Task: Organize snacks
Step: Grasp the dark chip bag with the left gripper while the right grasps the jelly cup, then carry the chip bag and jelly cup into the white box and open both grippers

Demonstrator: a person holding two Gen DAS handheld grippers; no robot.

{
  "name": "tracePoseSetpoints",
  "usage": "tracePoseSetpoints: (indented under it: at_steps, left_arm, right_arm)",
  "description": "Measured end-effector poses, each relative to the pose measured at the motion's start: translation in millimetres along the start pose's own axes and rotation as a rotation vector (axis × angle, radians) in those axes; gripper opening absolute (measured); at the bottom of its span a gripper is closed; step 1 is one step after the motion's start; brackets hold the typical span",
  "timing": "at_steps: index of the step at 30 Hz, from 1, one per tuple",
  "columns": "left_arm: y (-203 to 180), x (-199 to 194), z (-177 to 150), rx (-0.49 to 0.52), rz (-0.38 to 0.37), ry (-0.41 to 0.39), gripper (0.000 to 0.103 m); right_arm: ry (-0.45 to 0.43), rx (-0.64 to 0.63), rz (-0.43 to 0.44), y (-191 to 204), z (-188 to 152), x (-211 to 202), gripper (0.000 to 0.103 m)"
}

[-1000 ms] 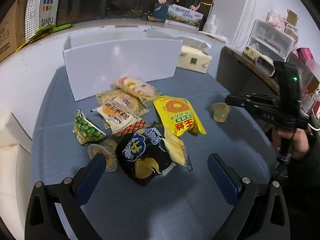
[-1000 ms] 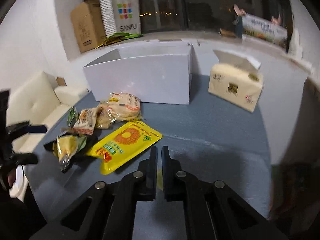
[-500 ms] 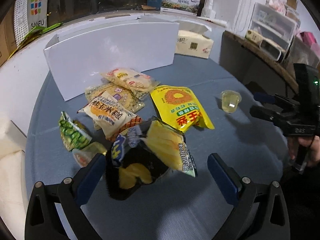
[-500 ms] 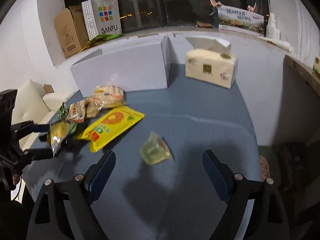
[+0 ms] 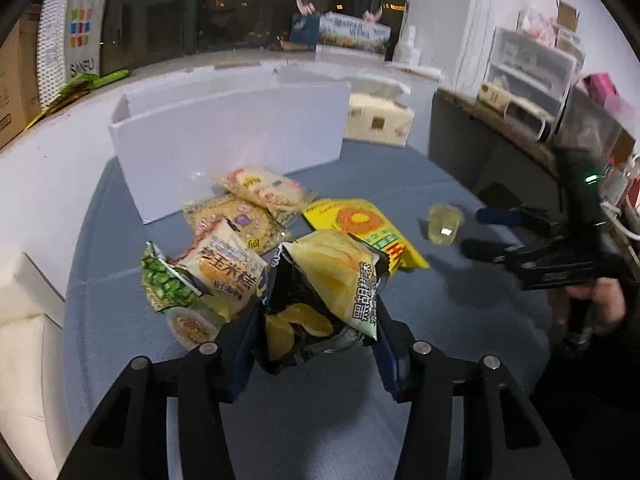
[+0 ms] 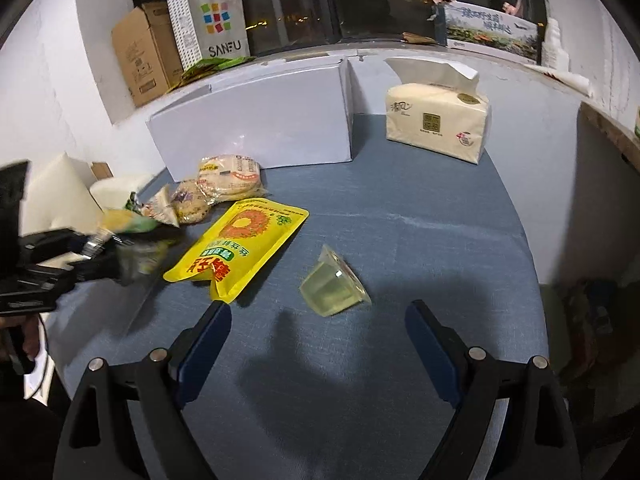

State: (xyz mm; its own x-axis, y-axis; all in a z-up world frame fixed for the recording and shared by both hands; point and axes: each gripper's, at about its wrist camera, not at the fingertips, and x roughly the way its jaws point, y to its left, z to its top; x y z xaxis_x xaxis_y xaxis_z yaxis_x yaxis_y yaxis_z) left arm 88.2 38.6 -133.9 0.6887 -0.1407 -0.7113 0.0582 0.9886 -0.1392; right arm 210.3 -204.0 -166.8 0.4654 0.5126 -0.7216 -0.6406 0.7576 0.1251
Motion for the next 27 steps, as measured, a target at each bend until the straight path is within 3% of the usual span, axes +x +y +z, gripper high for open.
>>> tracePoseSetpoints:
  at_steps: [8, 10, 11, 12, 21, 27]
  left_arm:
    - [14.3, -34.9, -9.7, -0.069, -0.022, -0.065, 0.055]
    - [18.7, -38.0, -12.5, -0.087, -0.029, -0.068, 0.055]
    - [20.9, -39.1, -13.9, -0.094, -0.027, -0.071, 0.055]
    - [22.1, -39.8, -14.5, -0.096, -0.031, -0.071, 0.055]
    - [29.3, -50.5, -3.9, -0.112, -0.048, -0.133, 0.055]
    - [46.7, -69.2, 43.2, -0.099, -0.016, -0.253, 0.055]
  right_arm:
    - [0.045, -0.080, -0.064, 5.6, 10.7, 29.9, 0.092]
    - [0.058, -0.107, -0.087, 5.8, 10.3, 38.6, 0.087]
    - [0.081, -0.099, -0.077, 3.7, 10.7, 42.9, 0.057]
    - [0.094, -0.093, -0.081, 2.2, 10.9, 45.3, 0.034]
    - [0.003, -0.086, 0.007, 12.9, 17.1, 17.6, 0.031]
    - [-0.106, -0.037, 0.138, 26.2, 54.6, -10.4, 0.031]
